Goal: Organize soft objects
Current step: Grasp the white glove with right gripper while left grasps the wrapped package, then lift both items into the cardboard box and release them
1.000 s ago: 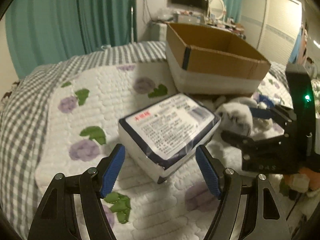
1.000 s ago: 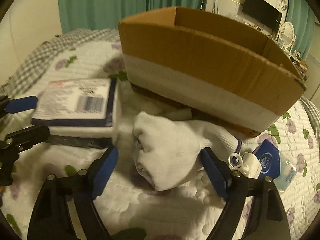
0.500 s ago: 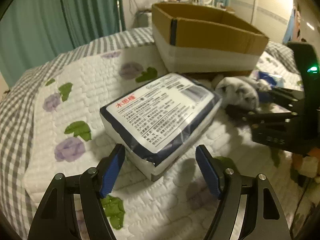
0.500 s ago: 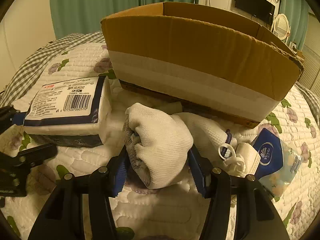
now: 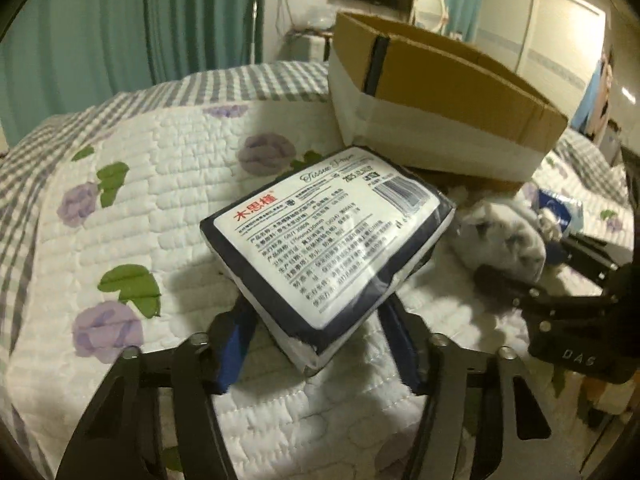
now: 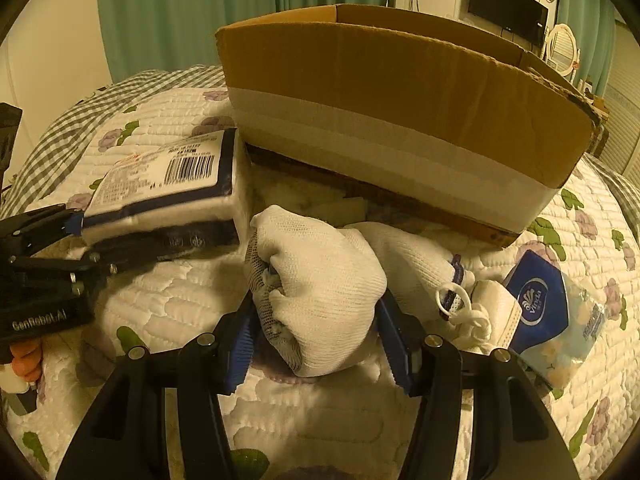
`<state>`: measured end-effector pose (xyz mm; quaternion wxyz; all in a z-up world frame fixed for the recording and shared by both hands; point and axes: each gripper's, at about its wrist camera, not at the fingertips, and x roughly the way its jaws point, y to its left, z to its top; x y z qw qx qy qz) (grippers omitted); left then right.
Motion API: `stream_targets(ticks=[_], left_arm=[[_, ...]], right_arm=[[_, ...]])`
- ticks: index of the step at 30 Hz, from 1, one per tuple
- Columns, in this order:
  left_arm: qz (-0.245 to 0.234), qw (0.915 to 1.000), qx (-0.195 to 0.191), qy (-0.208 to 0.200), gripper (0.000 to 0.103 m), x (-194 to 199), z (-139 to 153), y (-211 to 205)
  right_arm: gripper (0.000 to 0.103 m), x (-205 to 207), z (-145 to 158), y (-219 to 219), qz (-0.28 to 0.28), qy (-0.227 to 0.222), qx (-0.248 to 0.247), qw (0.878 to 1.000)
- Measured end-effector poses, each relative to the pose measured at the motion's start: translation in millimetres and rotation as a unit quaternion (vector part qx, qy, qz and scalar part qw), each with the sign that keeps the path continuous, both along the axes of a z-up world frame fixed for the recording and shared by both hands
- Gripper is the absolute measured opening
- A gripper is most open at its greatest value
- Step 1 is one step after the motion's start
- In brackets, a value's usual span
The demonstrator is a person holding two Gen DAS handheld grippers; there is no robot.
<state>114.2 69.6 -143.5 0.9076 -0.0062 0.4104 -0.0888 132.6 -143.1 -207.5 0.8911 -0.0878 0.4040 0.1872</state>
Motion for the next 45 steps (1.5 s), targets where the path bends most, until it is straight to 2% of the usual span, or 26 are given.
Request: stream_targets(ticks=[4,10,18,24,29,33,36,38,41,45], left_arm=[[0.005,0.9998,-0.010,-0.016,0.033,-8,8,1],[0.009,0.9991,-0.015,-0.038,0.024,-33,29,-7],[0.001,0.9962,-0.042,-0.076,0.020,-64,82,-25],[-0.029,0.9953,0.006,-0.092,0.019,-75,117,-61],[-0.026,0.9925,0.010,-0.119,0.019,-72,161,-74],[-0.039,0.9871,0.024,-0.154,0.019,-60,198,-88],[-0.042,0.9822,0.030,-0.181,0.020,-38,223,-98],[-0.046,0.9821,0.022,-0.181,0.020,-18,230,-103],[-0.047,0.9839,0.026,-0.171,0.020,20,225,-114],[-0.049,0.9870,0.044,-0.147,0.021,69,196,-128]], right_arm=[[0.048,-8,7,-4,0.001,-0.004,0.006,1.000],[0.043,-32,32,-13,0.011,-0.019,0.030,0.999],[0.043,-58,93,-37,0.010,-0.060,0.085,0.995],[0.043,-70,137,-59,0.011,-0.099,0.100,0.990],[0.043,-61,176,-79,0.003,-0.130,0.113,0.985],[0.043,-38,216,-84,-0.004,-0.175,0.104,0.979],[0.043,-11,228,-84,-0.006,-0.183,0.099,0.978],[0.043,10,230,-81,-0.004,-0.179,0.097,0.979],[0.043,44,221,-74,-0.003,-0.167,0.086,0.982],[0.043,86,189,-71,-0.004,-0.134,0.092,0.987]])
